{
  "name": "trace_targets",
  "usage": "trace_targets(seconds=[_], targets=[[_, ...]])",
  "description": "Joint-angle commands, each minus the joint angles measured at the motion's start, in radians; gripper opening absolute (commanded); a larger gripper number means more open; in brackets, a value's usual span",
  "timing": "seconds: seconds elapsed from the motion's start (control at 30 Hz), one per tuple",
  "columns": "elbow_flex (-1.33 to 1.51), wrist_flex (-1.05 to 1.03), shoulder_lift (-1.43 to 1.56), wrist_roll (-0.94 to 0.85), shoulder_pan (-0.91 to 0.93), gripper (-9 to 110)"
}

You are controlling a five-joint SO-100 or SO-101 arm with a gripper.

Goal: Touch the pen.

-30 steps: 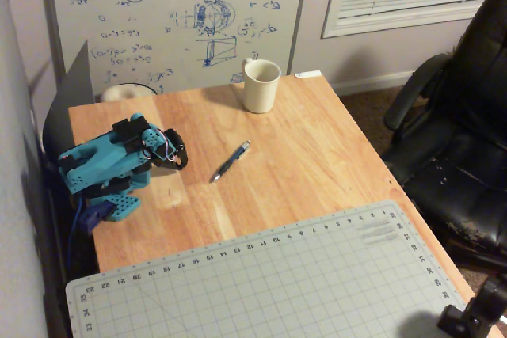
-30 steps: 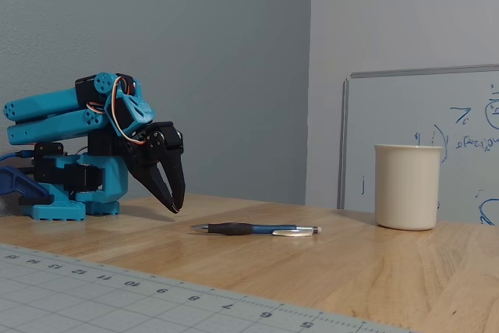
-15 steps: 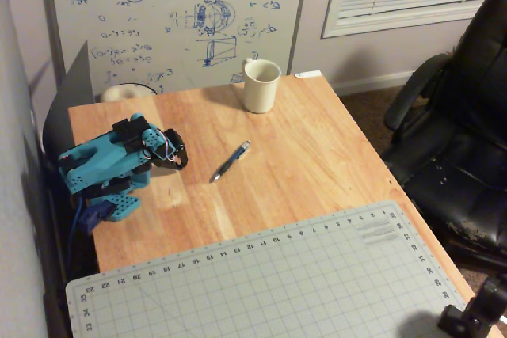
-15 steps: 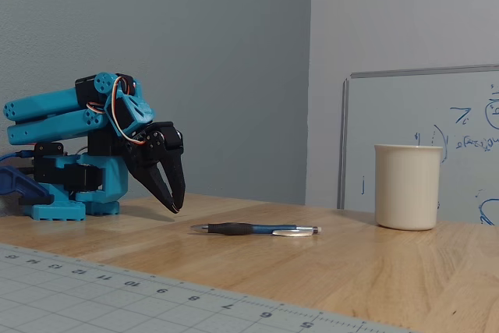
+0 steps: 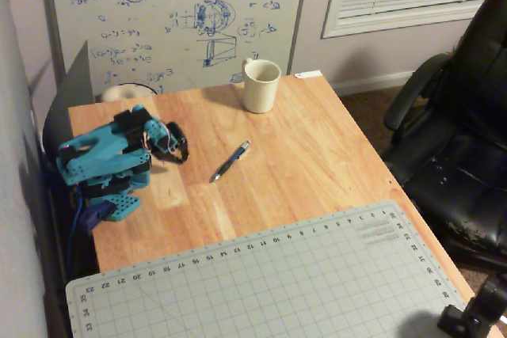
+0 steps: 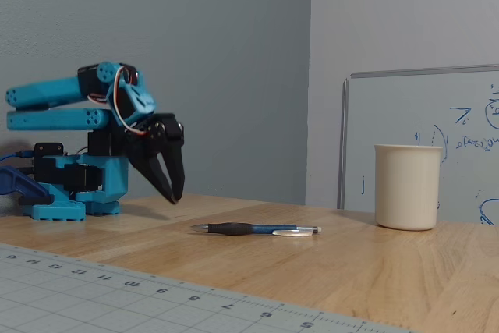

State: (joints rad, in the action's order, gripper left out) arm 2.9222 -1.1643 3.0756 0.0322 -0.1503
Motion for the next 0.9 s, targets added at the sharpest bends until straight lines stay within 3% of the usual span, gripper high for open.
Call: trace_targets(seconds=[0.0, 0.4, 0.87], targets=[[-0.258, -0.006, -0.14, 0.003, -0.006, 1], [-0.821, -0.005, -0.736, 0.015, 0.006, 1], [-1.216, 0.009, -1.348, 0.002, 0.057, 1]])
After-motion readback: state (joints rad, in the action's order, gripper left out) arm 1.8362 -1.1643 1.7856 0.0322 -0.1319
